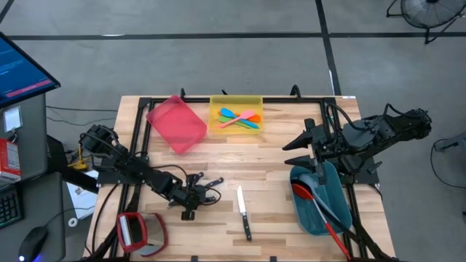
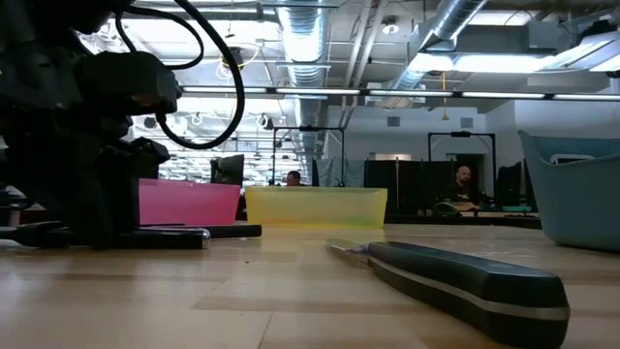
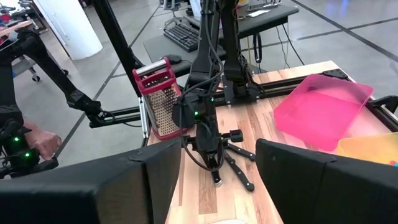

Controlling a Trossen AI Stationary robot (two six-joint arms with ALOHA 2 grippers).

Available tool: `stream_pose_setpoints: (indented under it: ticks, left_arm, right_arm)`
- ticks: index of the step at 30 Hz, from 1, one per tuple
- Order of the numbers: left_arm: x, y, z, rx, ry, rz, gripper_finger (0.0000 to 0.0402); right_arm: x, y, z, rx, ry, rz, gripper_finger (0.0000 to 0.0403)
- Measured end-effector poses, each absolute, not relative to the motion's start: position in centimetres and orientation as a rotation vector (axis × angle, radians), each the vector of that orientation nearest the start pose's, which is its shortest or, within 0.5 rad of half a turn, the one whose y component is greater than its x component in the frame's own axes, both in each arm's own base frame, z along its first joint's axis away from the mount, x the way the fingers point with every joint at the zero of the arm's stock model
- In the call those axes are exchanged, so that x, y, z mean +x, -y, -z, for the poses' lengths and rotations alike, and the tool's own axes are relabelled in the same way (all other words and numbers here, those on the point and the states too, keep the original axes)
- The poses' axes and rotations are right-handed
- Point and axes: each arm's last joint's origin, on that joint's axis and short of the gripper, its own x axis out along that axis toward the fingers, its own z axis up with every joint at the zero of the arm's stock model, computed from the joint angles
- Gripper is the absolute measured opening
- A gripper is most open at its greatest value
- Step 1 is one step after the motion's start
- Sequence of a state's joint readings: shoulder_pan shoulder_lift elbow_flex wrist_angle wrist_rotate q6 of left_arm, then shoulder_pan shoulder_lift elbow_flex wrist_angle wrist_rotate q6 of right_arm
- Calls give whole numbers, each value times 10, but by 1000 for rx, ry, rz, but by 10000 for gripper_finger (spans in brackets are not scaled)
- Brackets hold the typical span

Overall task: Pick & Place Kitchen Items
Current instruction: Put the black knife into the pink bin

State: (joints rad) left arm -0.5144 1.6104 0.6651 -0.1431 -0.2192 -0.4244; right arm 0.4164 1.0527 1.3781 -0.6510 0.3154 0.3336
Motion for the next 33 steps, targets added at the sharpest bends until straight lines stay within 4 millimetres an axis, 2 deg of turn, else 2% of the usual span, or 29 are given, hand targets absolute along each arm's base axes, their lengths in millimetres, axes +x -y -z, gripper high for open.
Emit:
stream_pose_setpoints:
  ticks: [5,13,16,22,28,33]
  left_arm:
    - [233,125,-116,-13,-1047,33,119]
    - [232,124,-114,6,-1053,40,131]
    - [230,123,-112,10,-1057,40,115]
    - [230,123,-112,8,-1059,44,54]
    - [231,124,-114,-30,-1044,47,54]
    - [228,122,-125,-68,-1021,65,54]
  right_arm:
    - [180,-70,-438,211,-317,-48,202]
    - [180,-70,-438,211,-317,-48,202]
    - [180,-70,-438,212,-317,-48,202]
    - [180,-70,-438,212,-316,-48,202]
    - [180,-70,-438,211,-316,-48,202]
    - [180,-70,-438,211,-316,-48,202]
